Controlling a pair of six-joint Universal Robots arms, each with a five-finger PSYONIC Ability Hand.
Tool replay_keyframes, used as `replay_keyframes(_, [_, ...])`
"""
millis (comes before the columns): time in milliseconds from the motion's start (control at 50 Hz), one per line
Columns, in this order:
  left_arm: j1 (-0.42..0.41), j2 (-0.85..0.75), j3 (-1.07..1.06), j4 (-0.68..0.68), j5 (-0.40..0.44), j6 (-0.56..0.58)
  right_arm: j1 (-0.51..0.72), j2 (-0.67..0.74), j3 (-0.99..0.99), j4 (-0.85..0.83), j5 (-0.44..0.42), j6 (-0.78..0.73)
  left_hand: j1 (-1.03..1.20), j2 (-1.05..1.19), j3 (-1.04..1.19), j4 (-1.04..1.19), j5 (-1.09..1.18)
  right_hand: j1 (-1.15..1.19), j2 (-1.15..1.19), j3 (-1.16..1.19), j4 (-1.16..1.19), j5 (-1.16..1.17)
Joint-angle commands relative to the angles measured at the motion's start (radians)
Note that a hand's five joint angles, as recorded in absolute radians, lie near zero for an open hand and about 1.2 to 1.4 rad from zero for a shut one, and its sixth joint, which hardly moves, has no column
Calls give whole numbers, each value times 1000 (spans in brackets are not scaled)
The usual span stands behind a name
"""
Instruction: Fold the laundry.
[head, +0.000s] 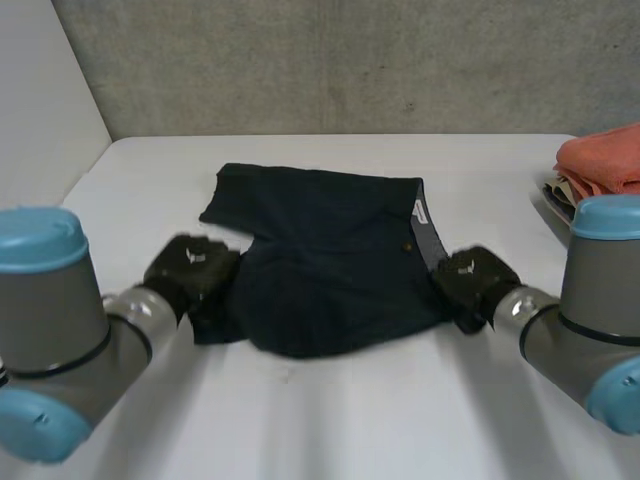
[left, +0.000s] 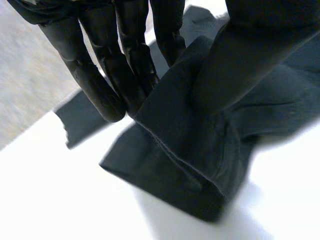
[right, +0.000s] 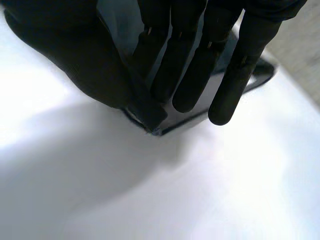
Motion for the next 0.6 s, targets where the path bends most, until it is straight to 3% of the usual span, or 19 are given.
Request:
replay_keyframes(20, [-22, 126, -60, -233, -3, 47, -42, -110, 2, 360, 15, -95, 237, 199, 206, 201, 219, 301, 210, 204, 198, 208])
replay_keyframes(120, [-82, 157, -72, -477, -10, 102, -83, -174, 22, 685, 32, -235, 237, 199, 206, 201, 219, 301, 210, 204, 198, 208])
replay_keyframes(180, [-114, 157, -62, -589, -25, 121, -94, -193, 26, 713, 23, -286, 237, 199, 206, 201, 219, 301, 210, 204, 198, 208])
replay_keyframes(240, [-130, 156, -36, -614, -36, 119, -96, -198, 13, 678, 15, -289, 237, 199, 206, 201, 219, 301, 210, 204, 198, 208])
replay_keyframes(380, [-130, 76, 131, -419, -87, 121, -83, -155, -53, 494, 4, -151, 237, 199, 206, 201, 219, 301, 210, 204, 198, 208])
replay_keyframes(500, [-110, -129, 398, -168, -116, 133, -74, -93, -136, 246, 10, 10, 237, 199, 206, 201, 219, 301, 210, 204, 198, 208])
replay_keyframes(600, [-93, -298, 608, -85, -138, 167, -65, -27, -181, -11, 47, 93, 237, 199, 206, 201, 219, 301, 210, 204, 198, 208])
